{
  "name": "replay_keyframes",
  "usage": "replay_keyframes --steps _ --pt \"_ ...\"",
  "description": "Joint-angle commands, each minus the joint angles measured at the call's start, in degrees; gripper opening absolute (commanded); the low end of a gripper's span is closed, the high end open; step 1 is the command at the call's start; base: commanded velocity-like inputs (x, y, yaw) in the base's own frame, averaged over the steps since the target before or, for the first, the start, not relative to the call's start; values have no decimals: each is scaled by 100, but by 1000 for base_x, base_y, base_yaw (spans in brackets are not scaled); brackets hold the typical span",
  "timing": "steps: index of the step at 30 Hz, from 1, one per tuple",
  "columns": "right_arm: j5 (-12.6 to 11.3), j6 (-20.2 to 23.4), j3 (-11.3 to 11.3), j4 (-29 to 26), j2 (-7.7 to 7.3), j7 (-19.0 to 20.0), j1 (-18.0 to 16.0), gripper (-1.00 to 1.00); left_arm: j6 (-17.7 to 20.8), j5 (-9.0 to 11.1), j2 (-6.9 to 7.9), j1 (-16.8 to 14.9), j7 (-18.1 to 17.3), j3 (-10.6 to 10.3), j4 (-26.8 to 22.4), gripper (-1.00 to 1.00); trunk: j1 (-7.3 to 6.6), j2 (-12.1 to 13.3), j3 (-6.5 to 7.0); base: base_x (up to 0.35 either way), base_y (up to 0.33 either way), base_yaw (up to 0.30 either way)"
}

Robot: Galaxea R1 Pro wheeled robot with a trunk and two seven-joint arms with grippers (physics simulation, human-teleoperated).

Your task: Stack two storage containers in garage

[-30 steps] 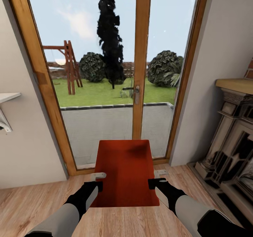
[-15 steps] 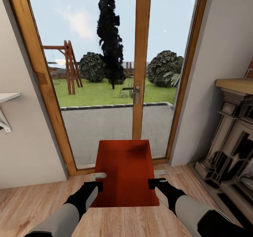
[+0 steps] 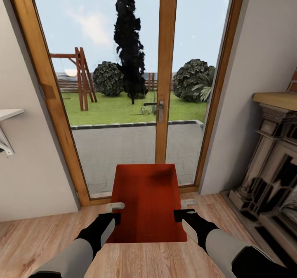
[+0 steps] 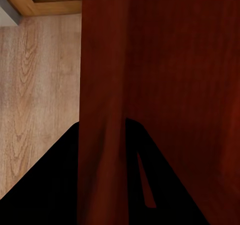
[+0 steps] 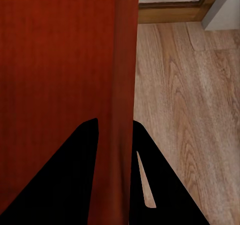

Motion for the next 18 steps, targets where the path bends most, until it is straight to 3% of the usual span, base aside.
replay_keyframes --steps 1,8,18 --pt "118 -154 -76 -19 -7 -42 -9 -100 56 -52 23 2 56 40 2 -100 3 -12 -12 0 0 0" --pt "118 -153 -76 -19 -8 -42 -10 -100 56 -52 19 2 56 33 2 -100 3 -12 -12 0 0 24" --pt "118 -159 -76 -19 -17 -42 -9 -100 56 -52 16 2 56 31 2 -100 3 -12 -12 0 0 252"
